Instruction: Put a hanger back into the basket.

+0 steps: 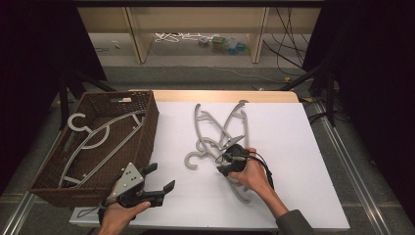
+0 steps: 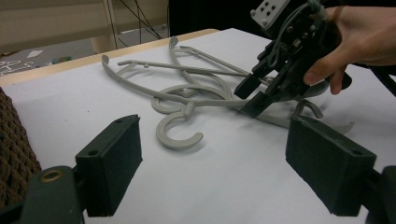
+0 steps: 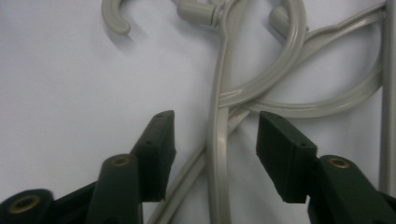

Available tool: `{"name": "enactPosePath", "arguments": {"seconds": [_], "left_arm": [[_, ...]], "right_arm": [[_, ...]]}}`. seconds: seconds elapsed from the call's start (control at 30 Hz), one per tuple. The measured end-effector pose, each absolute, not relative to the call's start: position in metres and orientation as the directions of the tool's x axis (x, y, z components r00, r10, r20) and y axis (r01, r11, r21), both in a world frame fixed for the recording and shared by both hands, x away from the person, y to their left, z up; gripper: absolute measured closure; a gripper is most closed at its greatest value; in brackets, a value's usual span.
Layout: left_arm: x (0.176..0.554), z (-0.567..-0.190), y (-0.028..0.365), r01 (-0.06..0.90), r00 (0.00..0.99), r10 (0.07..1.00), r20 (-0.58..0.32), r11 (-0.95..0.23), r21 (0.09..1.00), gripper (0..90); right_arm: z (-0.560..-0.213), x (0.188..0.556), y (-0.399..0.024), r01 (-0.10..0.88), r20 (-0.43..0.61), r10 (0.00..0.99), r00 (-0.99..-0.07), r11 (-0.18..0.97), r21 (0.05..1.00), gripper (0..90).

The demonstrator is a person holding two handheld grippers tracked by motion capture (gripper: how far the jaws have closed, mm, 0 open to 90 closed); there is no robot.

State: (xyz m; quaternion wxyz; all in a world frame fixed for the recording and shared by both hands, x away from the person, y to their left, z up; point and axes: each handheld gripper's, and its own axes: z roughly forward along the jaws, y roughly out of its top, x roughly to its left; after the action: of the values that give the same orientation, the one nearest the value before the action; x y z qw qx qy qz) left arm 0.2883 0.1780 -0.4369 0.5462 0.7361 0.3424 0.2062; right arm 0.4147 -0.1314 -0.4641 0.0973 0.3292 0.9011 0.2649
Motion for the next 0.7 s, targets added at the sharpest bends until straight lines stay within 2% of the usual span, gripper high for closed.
{"name": "enactPosePath", "arguments": {"seconds": [0.2,0.37,0.5,0.63,0.67,0.7], "left_arm": [[0.289,-0.437,0.179,0.28,0.679,0.73,-0.075,-0.164,0.946,18.3],[0.289,-0.438,0.178,0.286,0.681,0.728,-0.079,-0.165,0.944,18.3],[0.289,-0.438,0.178,0.285,0.685,0.725,-0.072,-0.176,0.942,18.3],[0.289,-0.438,0.179,0.287,0.684,0.725,-0.075,-0.173,0.942,18.4],[0.289,-0.438,0.179,0.286,0.685,0.725,-0.072,-0.177,0.942,18.4],[0.289,-0.438,0.179,0.286,0.685,0.725,-0.072,-0.176,0.942,18.4]], "right_arm": [[-0.47,0.419,-0.124,0.57,-0.011,0.661,-0.751,0.656,0.495,59.5],[-0.468,0.421,-0.124,0.585,-0.009,0.676,-0.737,0.645,0.492,66.1],[-0.46,0.418,-0.123,0.582,0.003,0.668,-0.744,0.646,0.494,80.1],[-0.46,0.418,-0.123,0.585,0.009,0.667,-0.745,0.646,0.491,78.4],[-0.46,0.417,-0.123,0.6,0.01,0.674,-0.739,0.651,0.465,71.2],[-0.462,0.418,-0.123,0.6,0.008,0.671,-0.742,0.658,0.454,67.6]]}}
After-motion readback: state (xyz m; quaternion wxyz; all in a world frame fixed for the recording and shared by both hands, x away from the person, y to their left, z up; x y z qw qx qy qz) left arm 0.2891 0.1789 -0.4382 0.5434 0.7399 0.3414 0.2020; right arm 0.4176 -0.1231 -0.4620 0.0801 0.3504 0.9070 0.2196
